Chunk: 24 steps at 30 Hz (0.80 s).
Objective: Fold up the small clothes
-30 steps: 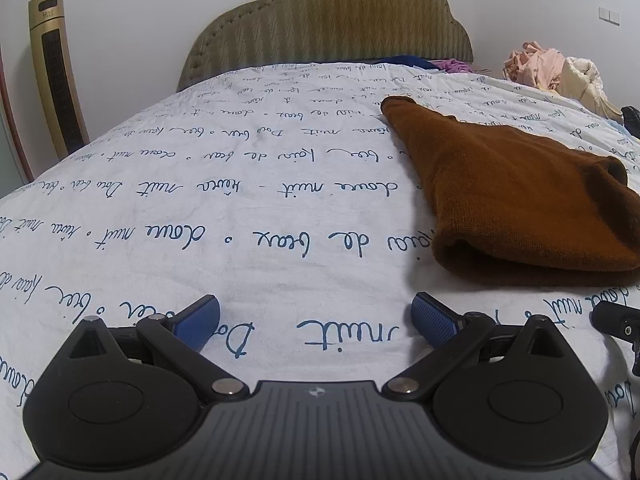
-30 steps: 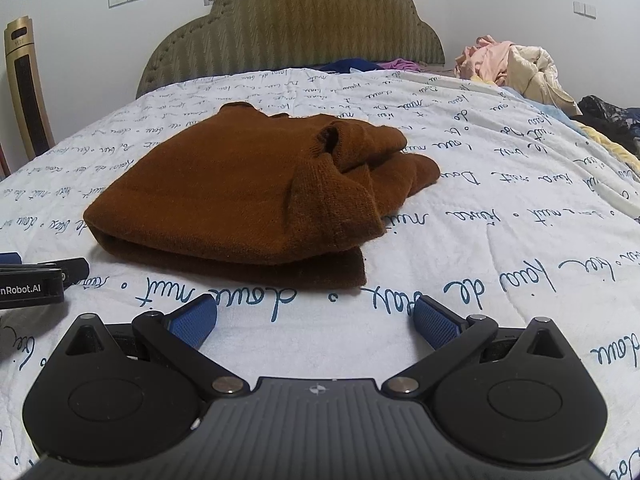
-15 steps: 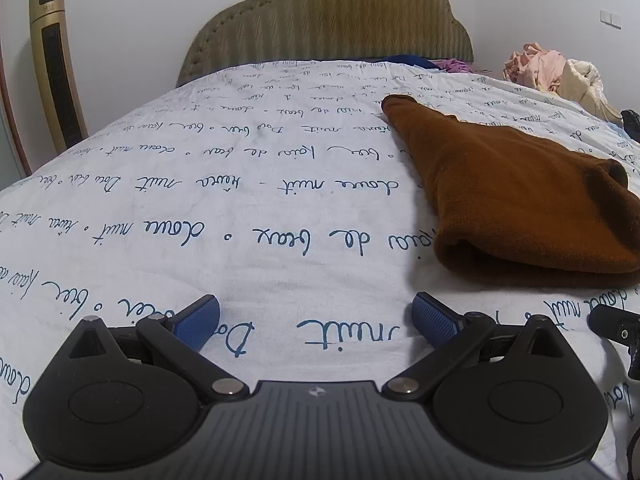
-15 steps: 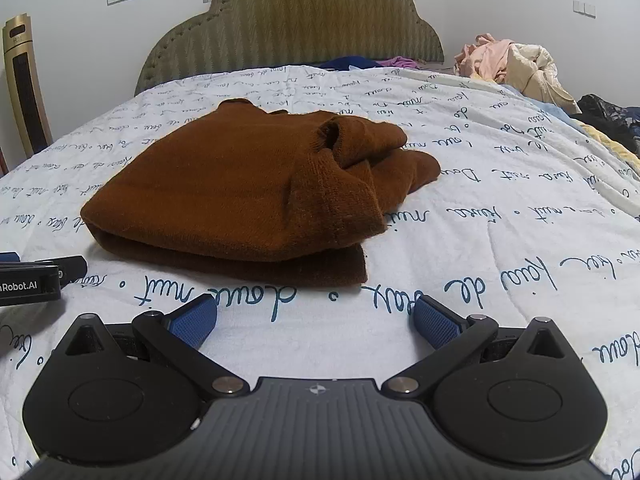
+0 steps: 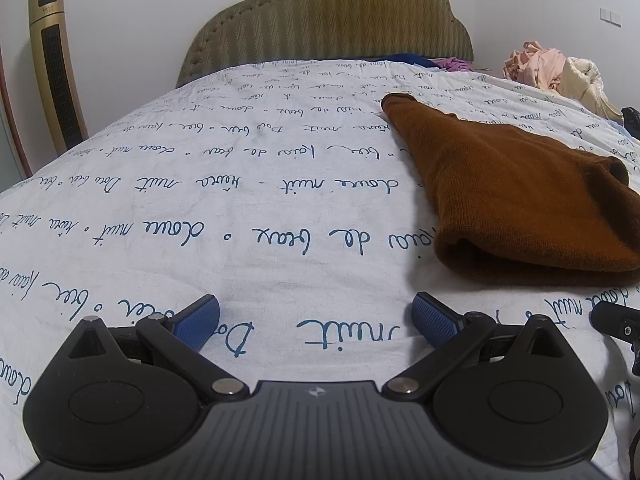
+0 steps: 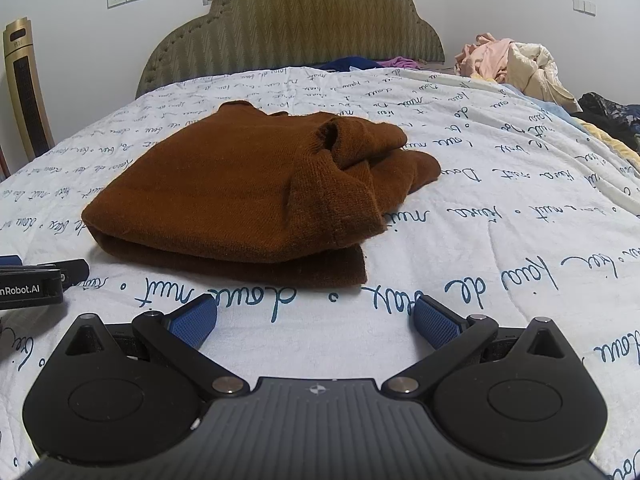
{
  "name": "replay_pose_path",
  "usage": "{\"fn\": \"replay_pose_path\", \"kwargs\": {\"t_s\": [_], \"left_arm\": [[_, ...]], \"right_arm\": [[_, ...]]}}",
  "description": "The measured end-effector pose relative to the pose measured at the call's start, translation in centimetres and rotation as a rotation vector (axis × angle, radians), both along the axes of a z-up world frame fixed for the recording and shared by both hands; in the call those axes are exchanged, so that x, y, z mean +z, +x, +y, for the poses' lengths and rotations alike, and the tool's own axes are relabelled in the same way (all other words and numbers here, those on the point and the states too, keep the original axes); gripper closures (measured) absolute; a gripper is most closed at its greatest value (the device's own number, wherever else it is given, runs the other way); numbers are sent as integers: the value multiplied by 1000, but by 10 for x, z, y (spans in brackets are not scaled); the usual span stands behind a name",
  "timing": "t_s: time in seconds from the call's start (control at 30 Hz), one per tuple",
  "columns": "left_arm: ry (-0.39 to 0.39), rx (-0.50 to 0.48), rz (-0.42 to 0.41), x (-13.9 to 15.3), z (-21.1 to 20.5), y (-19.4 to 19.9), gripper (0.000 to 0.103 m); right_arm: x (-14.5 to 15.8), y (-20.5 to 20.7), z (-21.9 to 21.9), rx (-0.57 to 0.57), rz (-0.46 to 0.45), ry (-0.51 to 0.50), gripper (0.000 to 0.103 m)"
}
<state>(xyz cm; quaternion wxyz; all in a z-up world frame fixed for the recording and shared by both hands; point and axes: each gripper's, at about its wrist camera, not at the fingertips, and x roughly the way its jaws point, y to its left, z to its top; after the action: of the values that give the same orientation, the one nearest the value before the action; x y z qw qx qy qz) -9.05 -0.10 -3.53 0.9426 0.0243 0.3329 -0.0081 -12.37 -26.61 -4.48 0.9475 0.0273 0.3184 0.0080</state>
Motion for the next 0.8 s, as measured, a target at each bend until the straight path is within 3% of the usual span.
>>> {"fn": "replay_pose_path", "kwargs": {"t_s": [0.8], "left_arm": [[-1,0,1,0,0,0,0]], "right_arm": [[0,0,1,0,-1,-13,0]]}}
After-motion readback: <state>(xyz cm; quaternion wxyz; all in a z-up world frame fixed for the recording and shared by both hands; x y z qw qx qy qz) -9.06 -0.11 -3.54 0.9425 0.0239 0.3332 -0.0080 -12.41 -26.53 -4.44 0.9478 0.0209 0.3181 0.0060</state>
